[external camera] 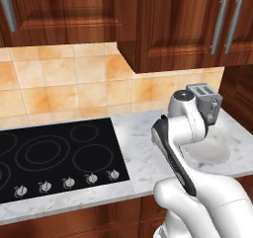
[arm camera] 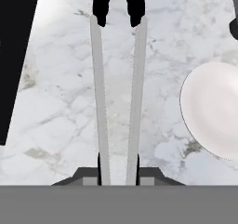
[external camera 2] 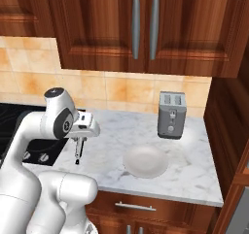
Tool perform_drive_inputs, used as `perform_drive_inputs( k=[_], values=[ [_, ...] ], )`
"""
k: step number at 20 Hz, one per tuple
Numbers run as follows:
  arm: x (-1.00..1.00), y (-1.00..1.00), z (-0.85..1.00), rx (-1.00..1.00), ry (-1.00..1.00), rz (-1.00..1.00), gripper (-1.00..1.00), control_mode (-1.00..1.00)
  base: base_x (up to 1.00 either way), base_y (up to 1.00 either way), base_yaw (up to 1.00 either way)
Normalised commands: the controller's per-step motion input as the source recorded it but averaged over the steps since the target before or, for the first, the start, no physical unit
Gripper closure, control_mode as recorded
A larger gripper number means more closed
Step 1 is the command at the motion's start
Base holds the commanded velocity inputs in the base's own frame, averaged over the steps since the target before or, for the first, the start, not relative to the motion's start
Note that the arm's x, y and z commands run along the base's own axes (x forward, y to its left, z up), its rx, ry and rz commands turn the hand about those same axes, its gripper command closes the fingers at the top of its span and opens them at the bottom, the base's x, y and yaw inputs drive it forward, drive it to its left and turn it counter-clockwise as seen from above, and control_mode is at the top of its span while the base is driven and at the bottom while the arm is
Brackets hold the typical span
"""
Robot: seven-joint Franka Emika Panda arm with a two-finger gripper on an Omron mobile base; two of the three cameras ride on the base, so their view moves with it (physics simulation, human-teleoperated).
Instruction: Pick up the tongs from the counter and place them near the plate next to the oven.
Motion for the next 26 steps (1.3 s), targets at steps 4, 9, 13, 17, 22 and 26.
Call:
perform_drive_inputs(
  k=[4,9,13,17,22,26],
  values=[
    [-0.12,-0.43,-0.56,0.17,0.18,-0.09,1.0,-1.0,0.0,0.0,0.0],
    [0.02,-0.47,-0.43,0.09,0.14,0.0,1.0,-1.0,0.0,0.0,0.0],
    [0.23,-0.26,-0.3,0.0,0.08,0.0,1.0,-1.0,0.0,0.0,0.0],
    [0.38,-0.03,-0.26,-0.01,0.0,0.0,1.0,-1.0,0.0,0.0,0.0],
    [0.47,-0.06,-0.21,-0.01,0.01,0.0,1.0,-1.0,0.0,0.0,0.0],
    [0.48,-0.05,-0.23,0.0,0.01,0.0,1.0,-1.0,0.0,0.0,0.0]
  ],
)
